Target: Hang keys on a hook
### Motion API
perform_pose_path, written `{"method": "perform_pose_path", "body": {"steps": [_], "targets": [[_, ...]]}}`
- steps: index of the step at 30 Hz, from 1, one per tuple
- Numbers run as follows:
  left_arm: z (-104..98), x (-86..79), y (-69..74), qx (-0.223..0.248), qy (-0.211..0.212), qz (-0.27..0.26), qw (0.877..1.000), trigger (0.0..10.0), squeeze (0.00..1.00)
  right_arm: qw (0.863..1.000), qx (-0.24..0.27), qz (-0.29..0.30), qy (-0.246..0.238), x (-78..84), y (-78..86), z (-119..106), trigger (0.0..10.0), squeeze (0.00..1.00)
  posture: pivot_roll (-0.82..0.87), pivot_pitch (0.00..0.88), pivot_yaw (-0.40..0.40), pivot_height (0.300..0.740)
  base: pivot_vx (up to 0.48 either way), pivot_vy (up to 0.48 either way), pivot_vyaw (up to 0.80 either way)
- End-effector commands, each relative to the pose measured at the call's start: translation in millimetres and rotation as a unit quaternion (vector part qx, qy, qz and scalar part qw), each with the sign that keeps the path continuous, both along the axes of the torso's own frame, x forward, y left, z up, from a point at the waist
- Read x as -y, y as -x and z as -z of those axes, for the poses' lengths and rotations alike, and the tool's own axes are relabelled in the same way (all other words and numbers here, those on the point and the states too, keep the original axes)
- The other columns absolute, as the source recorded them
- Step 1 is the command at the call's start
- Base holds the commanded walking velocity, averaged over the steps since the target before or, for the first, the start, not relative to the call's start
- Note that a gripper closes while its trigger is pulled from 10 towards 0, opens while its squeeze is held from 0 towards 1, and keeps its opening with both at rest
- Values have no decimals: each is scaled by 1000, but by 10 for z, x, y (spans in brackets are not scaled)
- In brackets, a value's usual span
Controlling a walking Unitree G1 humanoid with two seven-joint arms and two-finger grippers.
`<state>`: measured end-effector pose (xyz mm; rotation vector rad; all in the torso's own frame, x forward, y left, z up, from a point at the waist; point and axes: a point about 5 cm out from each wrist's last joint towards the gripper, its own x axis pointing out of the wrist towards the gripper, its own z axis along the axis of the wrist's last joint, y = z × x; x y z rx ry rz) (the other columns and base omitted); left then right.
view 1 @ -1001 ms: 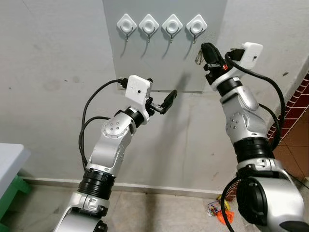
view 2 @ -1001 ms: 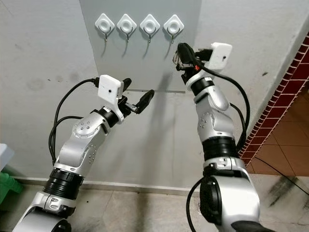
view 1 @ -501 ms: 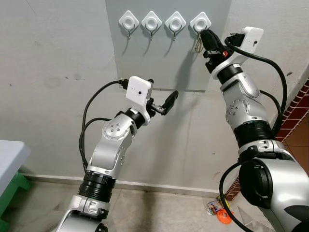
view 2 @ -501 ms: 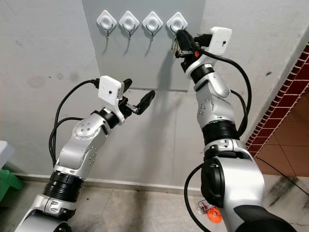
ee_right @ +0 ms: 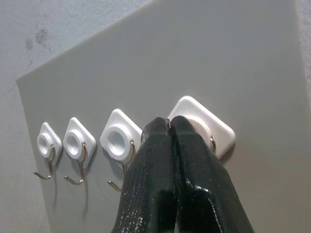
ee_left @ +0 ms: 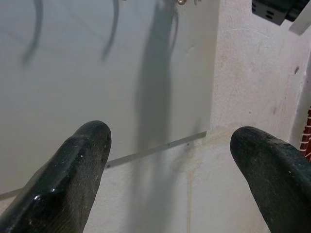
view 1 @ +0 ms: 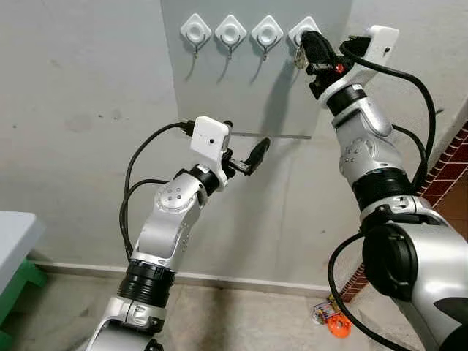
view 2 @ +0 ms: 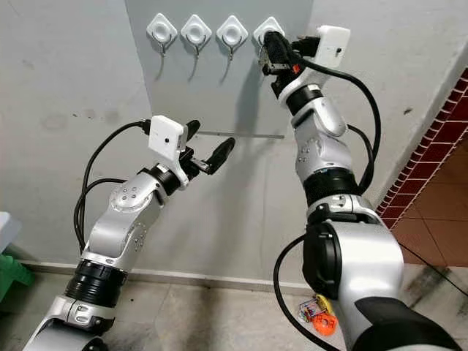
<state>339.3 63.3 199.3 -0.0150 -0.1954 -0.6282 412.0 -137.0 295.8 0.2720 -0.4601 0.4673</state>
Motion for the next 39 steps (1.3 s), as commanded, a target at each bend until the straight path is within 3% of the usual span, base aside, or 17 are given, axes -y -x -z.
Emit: {"method": "perform_pose_path", "body": {"steps": [1,16,22,29,39], "targets": [[-31,-21,13,5,0,-5,1000,10000,0,1000,5,-7,12,-36,-7,-59,10000,0,51,0,24,740,0,0,0],[-43,-56,-2,2,4,-13,1000,10000,0,993,-46,-37,104,-137,-19,213,10000,0,50,0,28,740,0,0,0],[-50,-61,-8,1,6,-14,1000,10000,0,992,-51,-38,107,-133,-18,246,10000,0,48,0,28,740,0,0,0],[-59,-71,-13,1,9,-18,1000,10000,0,989,-64,-49,127,-148,17,450,10000,0,48,0,29,740,0,0,0],[-46,-69,-5,-2,11,-19,1000,10000,0,992,-71,-47,97,-130,43,558,10000,0,43,0,34,740,0,0,0]]}}
